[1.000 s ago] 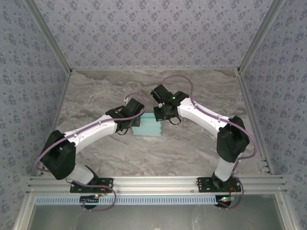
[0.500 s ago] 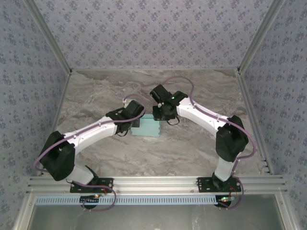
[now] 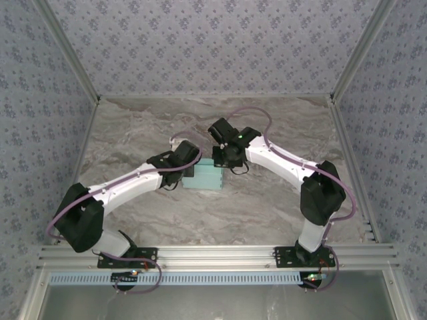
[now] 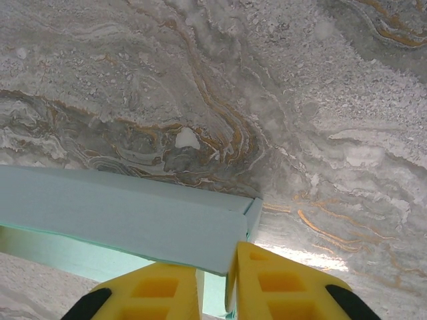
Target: Fold the paper box
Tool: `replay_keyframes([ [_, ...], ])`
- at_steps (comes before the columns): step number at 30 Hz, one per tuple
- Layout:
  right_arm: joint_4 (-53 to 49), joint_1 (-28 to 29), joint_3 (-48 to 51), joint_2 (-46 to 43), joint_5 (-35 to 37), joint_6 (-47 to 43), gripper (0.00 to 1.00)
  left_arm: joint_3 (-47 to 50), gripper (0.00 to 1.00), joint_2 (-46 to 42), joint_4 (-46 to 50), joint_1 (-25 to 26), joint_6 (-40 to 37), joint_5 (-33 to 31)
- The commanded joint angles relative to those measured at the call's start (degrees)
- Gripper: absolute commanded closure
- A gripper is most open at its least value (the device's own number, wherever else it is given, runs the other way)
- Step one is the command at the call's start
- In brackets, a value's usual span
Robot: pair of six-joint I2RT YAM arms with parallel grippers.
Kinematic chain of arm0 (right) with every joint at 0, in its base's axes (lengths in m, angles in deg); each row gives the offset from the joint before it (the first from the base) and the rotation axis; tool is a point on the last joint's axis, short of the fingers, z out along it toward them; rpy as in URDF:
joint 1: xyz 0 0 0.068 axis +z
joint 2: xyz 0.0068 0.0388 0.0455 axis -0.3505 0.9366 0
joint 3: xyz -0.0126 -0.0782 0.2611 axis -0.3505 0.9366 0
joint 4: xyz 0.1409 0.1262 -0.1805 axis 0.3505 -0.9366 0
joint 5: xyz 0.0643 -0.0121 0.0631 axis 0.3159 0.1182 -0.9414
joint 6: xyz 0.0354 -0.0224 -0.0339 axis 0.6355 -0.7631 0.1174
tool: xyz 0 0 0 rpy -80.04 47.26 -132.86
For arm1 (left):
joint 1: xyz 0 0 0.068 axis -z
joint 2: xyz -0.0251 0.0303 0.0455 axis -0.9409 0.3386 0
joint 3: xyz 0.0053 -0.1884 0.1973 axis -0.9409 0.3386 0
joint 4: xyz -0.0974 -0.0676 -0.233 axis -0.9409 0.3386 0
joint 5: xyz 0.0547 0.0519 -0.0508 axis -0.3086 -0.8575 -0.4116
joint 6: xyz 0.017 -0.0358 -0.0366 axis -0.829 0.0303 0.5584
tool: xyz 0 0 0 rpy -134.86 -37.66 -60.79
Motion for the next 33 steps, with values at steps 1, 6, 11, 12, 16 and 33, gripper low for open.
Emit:
replay_keyframes([
  [1, 4.73, 0.63, 0.35, -0.93, -4.89, 3.18, 0.83, 0.37, 0.94, -0.8, -3.44, 1.41, 1.13, 4.02],
  [6, 4.71, 0.73, 0.39, -0.75, -4.27, 2.8, 0.84, 0.9, 0.94, -0.69, -4.33, 1.42, 1.77, 4.43],
  [11, 4.24, 1.01, 1.86, -0.97, -3.47, 1.41, 0.83, 1.54, 0.94, -0.94, -4.59, 1.37, 2.03, 3.82],
  [12, 3.98, 1.13, 2.17, -1.17, -3.26, 1.16, 0.82, 1.92, 0.94, -1.07, -4.84, 1.44, 2.05, 3.32],
  [16, 3.4, 1.49, 3.91, -2.4, -0.58, 0.29, 0.77, 4.29, 0.93, -1.86, -7.28, 1.66, 1.1, 1.71],
  [33, 28.48, -0.48, 29.27, -25.73, -6.19, -40.86, 0.46, 8.9, 0.91, -0.59, -17.24, 4.26, -5.57, -3.03],
])
